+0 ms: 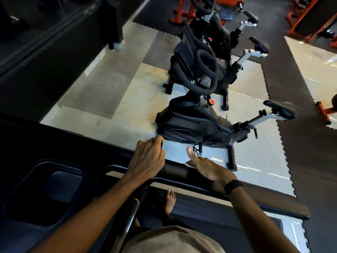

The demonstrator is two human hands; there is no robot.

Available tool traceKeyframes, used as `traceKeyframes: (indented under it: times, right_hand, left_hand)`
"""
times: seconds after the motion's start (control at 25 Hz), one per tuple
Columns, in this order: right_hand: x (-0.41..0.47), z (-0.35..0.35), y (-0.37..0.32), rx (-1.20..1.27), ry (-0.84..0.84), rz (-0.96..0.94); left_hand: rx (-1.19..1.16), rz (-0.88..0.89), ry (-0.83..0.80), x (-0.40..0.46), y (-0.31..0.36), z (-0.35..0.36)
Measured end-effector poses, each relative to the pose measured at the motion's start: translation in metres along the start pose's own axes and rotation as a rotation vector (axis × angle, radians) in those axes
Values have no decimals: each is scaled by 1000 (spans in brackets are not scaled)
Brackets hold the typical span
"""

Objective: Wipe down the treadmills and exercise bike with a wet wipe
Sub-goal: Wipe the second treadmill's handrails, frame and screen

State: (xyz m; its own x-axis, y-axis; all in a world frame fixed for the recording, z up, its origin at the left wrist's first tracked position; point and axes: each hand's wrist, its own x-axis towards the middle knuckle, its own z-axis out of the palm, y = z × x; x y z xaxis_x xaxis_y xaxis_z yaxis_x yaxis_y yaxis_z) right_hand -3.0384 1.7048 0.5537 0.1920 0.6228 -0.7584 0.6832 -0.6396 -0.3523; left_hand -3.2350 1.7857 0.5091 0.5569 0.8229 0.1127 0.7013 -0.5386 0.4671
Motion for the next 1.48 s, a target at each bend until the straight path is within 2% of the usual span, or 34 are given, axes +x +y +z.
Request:
traceKeyframes:
  times: [0.12,0.24,0.4,0.52,0.6,0.68,0.8,0.84,0.92,1.0,1.08,1.16,1.24,1.36,1.48]
  right_hand:
    - [12,7,-19,-83,-55,62]
    - [14,22,-44,-76,-31,-42]
    - [-32,27,-2,38,76,-273]
    - [-40,14,34,-19,177,-110]
    - [-18,8,28,-38,183,22]
    - [-3,14,9,-156,185,-62]
    - [-9,51,6,-267,257,-368]
    - [-21,62,19,-271,271,-396]
    - [-39,73,58,-344,450,-451]
    - [-46,67,86,-456,569,-365]
    - [-36,52,84,-420,480,-230]
    - [-24,46,54,-296,422,-183]
    - [-22,66,29,-303,418,-281]
    - [-45,98,47,-413,564,-449]
    - [-60,83,84,-469,628,-381]
  left_hand:
    - [-17,35,-18,0,0,2]
    - [-164,-17,-2,-2,-2,-1]
    - [-341,-147,18,4,-6,-3]
    - [-381,-131,36,12,8,1]
    - [-421,-113,30,17,22,8]
    - [-448,-83,-3,23,36,16]
    - [-440,-67,-27,23,40,22]
    - [-425,-53,-40,22,39,22]
    - [-400,-29,-66,20,38,23]
    - [-377,-23,-92,21,40,25]
    - [-365,-26,-118,24,43,29]
    - [-365,-12,-132,26,43,32]
    - [-367,-3,-141,26,41,33]
    - [-358,-23,-116,27,36,32]
    - [-333,-25,-110,28,36,32]
